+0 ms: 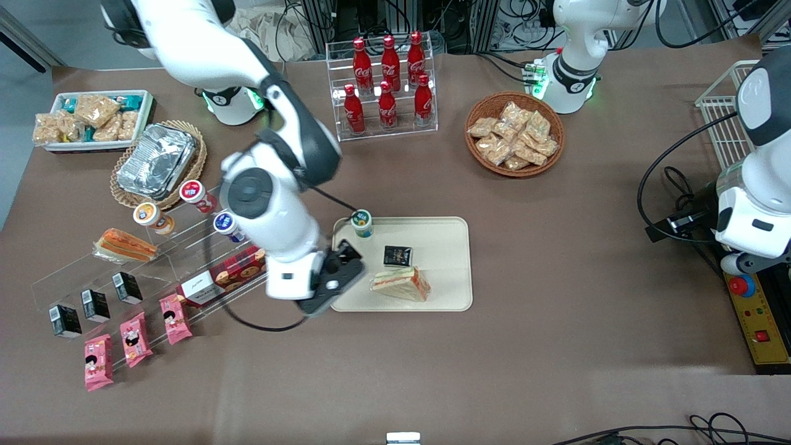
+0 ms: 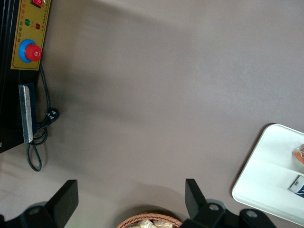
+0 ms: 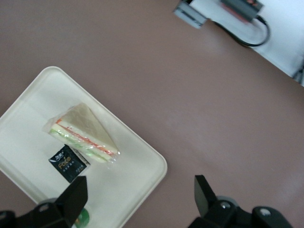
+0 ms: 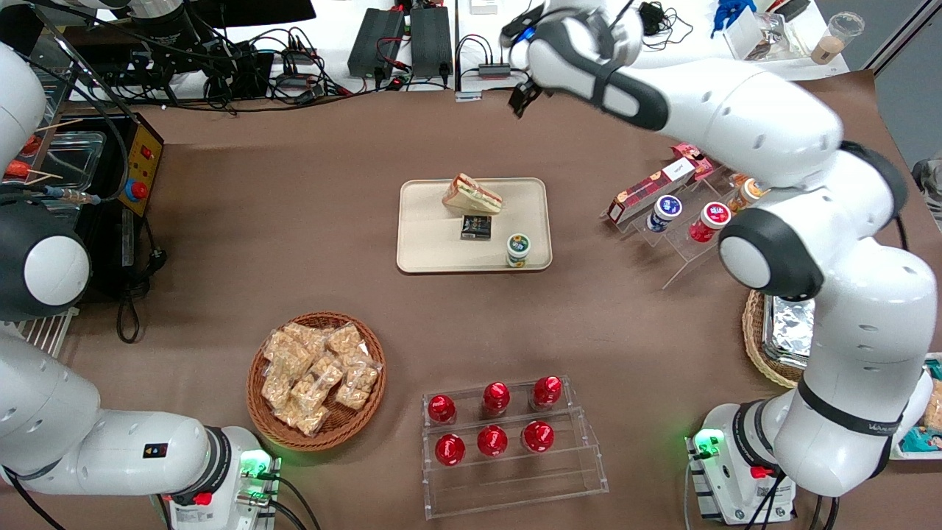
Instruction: Place sandwich on tray
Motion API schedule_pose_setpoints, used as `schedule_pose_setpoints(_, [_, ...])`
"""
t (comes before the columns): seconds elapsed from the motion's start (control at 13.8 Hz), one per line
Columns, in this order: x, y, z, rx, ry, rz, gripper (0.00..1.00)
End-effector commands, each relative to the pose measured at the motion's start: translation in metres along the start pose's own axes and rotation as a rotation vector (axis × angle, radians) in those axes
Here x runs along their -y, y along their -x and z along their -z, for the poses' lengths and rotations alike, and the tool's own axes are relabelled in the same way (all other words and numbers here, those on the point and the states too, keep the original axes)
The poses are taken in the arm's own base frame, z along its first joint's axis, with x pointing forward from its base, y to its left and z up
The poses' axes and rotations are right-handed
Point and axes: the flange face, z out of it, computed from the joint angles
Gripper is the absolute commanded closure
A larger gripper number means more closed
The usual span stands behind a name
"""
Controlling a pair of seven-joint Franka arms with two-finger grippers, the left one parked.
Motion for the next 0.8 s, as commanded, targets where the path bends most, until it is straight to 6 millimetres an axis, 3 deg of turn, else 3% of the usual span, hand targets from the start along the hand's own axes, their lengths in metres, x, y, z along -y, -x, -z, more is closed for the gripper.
schedule_pose_setpoints(0.0, [-0.026,0.015,0.044,0.004,-0.011,-0.088,0.0])
schedule_pose_setpoints(0.07, [-0.046,0.023,0.057,0.015,0.007,-0.123,0.0])
schedule_pose_setpoints(0.14, [-0.079,0.038,0.076,0.04,0.034,-0.175,0.0])
schedule_pose_setpoints(0.36, [-0.134,0.065,0.099,0.067,0.071,-0.271,0.0])
schedule_pose_setpoints(0.51, [-0.138,0.077,0.123,0.091,0.071,-0.283,0.0])
schedule_pose_setpoints(0.72, [-0.166,0.1,0.133,0.15,0.088,-0.332,0.0])
